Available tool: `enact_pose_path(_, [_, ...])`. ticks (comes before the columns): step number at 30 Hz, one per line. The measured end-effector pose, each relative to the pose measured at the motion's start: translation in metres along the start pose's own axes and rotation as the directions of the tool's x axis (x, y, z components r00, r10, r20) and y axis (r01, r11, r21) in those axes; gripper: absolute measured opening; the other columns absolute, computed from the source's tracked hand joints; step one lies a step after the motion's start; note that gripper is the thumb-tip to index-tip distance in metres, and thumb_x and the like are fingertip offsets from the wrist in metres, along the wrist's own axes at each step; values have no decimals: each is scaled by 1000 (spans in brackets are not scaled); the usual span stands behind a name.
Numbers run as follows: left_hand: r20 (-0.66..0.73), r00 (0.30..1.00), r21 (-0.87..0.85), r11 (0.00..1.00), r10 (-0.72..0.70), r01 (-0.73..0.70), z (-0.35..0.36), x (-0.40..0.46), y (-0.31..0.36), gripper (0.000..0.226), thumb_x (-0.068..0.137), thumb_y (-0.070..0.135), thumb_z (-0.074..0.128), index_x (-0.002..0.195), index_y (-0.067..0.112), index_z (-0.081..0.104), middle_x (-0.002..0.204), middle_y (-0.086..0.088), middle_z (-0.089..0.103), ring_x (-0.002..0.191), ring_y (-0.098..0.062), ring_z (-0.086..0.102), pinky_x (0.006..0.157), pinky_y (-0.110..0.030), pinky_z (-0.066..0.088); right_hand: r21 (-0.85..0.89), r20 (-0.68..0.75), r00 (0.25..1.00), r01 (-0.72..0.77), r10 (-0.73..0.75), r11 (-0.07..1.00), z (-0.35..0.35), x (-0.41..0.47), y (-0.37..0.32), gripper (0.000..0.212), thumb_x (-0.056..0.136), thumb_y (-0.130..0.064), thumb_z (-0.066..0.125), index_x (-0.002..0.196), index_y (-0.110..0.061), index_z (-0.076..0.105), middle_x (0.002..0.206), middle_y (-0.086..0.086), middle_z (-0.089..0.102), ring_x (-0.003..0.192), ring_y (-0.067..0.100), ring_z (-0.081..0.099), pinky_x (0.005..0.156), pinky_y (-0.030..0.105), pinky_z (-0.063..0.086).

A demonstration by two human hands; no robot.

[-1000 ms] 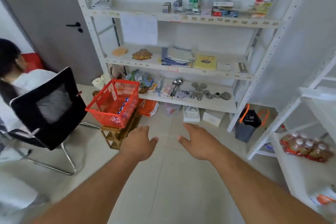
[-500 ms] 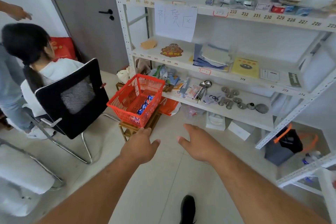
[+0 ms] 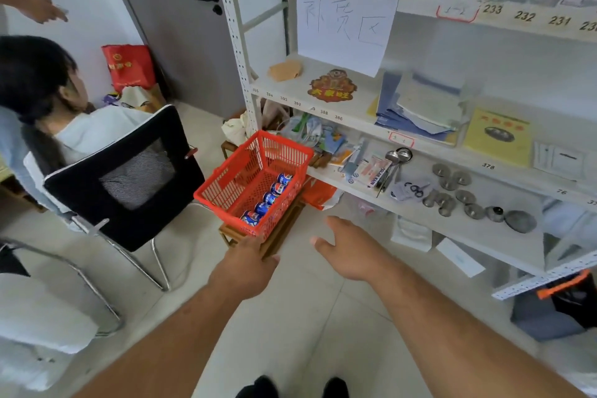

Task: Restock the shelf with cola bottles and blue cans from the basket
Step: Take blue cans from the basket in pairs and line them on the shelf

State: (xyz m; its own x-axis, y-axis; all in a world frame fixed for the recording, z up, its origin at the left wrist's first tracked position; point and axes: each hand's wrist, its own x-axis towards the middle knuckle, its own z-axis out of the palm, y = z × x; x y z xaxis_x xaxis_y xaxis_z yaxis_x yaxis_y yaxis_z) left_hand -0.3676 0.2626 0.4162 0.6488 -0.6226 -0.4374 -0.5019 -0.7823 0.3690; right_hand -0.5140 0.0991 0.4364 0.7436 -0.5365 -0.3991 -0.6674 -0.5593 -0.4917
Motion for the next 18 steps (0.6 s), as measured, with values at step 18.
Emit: enact_pose_path(18, [157,987,-389,917,-33,92,-56,238,-95,31,100,39,60,129,28,63,119,2,68,105,-22,65,82,-28,45,-139,146,987,-38,59,989,-4,235,-102,61,107,-43,52,157,-11,38,159,12,46,145,29,45,114,34,38])
